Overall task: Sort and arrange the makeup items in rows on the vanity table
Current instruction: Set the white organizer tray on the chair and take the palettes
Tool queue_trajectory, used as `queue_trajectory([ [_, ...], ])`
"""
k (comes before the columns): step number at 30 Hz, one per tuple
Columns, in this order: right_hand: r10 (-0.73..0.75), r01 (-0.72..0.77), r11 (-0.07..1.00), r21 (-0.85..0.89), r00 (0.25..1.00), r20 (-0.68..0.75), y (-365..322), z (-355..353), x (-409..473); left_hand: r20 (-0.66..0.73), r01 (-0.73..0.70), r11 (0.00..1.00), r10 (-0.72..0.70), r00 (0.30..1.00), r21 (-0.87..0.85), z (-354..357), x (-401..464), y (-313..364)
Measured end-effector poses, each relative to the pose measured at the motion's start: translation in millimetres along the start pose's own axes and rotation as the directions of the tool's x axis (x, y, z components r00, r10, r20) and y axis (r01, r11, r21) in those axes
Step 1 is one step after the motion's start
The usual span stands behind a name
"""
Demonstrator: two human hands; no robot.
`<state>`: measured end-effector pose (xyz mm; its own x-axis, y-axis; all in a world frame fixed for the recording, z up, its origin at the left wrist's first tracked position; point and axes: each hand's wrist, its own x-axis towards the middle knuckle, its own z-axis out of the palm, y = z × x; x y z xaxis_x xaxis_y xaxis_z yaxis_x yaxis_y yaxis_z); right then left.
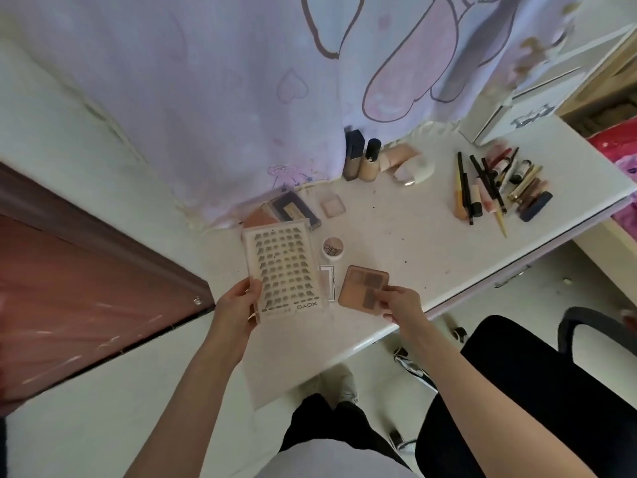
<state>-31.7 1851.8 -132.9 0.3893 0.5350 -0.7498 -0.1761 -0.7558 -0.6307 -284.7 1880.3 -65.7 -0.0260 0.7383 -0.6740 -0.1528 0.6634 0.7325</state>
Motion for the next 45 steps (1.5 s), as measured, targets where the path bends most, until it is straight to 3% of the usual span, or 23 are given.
queue_trajectory([
  [5, -0.095, 0.058, 0.973, -0.223, 0.983, -0.160, 0, 9, 6, 0.054, 0.006, 0.999, -0.009, 0.998, 0.050, 2, 20, 16],
  [12, -0.060, 0.015, 0.983, -0.181, 0.968, -0.245, -8, 4, 4, 0.157, -0.020, 0.992, 0.000, 0.988, 0.124, 24, 36, 32],
  [14, -0.080, 0.071, 0.996, -0.050, 0.974, -0.213, -16, -3, 2, 0.204, -0.035, 0.983, -0.002, 0.979, 0.181, 38, 37, 35],
  [17, -0.132, 0.102, 0.948, 0.303, 0.988, 0.078, -33, -22, -7, 0.243, -0.038, 0.972, -0.020, 0.970, 0.230, 68, 37, 38],
  [20, -0.234, 0.110, 0.914, 0.390, 0.928, 0.288, -50, -49, -12, 0.305, -0.064, 0.956, -0.028, 0.952, 0.286, 110, 35, 37],
  [24, -0.306, 0.212, 0.894, 0.395, 0.933, 0.192, -65, -96, -2, 0.399, -0.122, 0.936, -0.020, 0.917, 0.329, 179, 30, 36],
  [30, -0.194, 0.142, 0.803, 0.578, 0.981, 0.029, -86, -200, 45, 0.484, -0.249, 0.903, 0.053, 0.873, 0.351, 300, 28, 18],
  [32, -0.130, 0.163, 0.761, 0.628, 0.987, -0.099, -96, -241, 71, 0.478, -0.339, 0.792, 0.068, 0.876, 0.508, 334, 39, -1],
  [35, -0.032, 0.193, 0.735, 0.650, 0.967, -0.251, -114, -306, 119, 0.473, -0.446, 0.380, 0.025, 0.881, 0.810, 368, 62, -36],
  [37, -0.016, 0.209, 0.771, 0.601, 0.951, -0.309, -127, -344, 152, 0.468, -0.468, 0.119, 0.025, 0.883, 0.876, 377, 74, -56],
  [39, -0.033, 0.212, 0.848, 0.486, 0.936, -0.352, -141, -371, 180, 0.464, -0.461, -0.072, 0.034, 0.885, 0.885, 380, 81, -72],
  [42, -0.025, 0.186, 0.891, 0.414, 0.931, -0.365, -158, -391, 215, 0.471, -0.440, -0.264, 0.065, 0.880, 0.858, 380, 82, -88],
  [45, -0.028, 0.171, 0.914, 0.367, 0.931, -0.364, -166, -398, 242, 0.479, -0.421, -0.331, 0.117, 0.870, 0.845, 379, 77, -97],
])
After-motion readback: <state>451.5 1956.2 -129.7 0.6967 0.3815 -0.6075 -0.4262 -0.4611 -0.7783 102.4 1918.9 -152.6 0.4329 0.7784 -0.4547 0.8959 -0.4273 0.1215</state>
